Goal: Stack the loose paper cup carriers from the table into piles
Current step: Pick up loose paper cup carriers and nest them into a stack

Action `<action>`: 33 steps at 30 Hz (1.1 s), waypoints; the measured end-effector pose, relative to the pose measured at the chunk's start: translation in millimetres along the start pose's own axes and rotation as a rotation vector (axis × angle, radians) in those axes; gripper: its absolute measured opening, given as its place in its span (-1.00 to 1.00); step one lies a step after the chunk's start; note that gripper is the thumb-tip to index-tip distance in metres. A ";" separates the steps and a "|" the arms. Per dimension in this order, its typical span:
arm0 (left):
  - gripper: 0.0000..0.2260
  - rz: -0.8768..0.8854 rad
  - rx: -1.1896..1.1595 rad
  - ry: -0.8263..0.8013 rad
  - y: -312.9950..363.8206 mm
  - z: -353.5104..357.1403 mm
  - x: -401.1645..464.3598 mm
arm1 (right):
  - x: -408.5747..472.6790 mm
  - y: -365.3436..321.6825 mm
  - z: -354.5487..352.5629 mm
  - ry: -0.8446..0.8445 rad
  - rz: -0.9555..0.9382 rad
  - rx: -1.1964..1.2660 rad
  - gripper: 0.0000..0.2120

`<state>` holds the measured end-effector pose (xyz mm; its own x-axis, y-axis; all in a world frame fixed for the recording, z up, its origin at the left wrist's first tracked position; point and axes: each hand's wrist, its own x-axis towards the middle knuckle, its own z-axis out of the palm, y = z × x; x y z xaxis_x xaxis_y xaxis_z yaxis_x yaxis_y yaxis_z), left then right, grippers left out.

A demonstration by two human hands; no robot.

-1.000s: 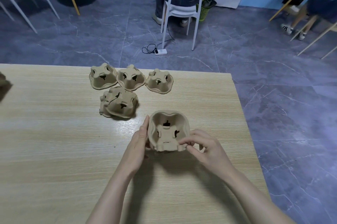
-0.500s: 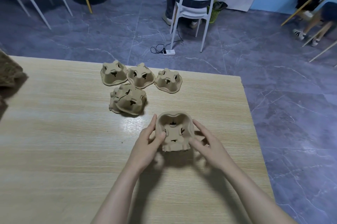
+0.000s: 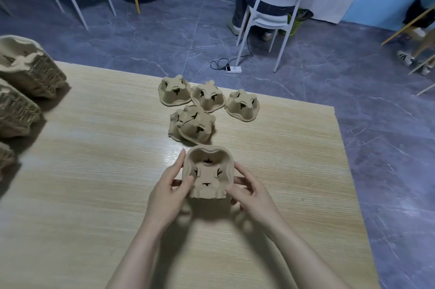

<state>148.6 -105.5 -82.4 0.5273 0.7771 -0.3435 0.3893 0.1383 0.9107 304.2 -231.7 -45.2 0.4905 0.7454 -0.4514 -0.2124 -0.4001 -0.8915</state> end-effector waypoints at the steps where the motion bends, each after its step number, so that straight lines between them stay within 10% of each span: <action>1: -0.46 -0.002 -0.014 0.022 -3.1 -9.5 0.3 | 2.2 0.4 10.0 -0.007 -0.006 -0.005 -0.51; 16: -0.52 -0.031 -0.109 0.080 -31.1 -136.8 25.5 | 62.2 -30.8 111.2 0.048 -0.158 -0.349 -0.65; 25: -0.31 0.016 0.210 -0.103 -28.0 -162.6 34.3 | 151.4 -70.5 84.9 0.250 -0.145 -0.735 -0.34; 33: -0.59 0.162 0.124 -0.023 -29.5 -161.8 30.3 | 158.1 -53.6 80.7 0.288 -0.165 -0.667 -0.20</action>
<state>30.9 13.2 -82.5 0.6069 0.7690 -0.2010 0.3872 -0.0652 0.9197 324.8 -49.4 -71.8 0.6932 0.6913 -0.2040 0.3962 -0.6019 -0.6934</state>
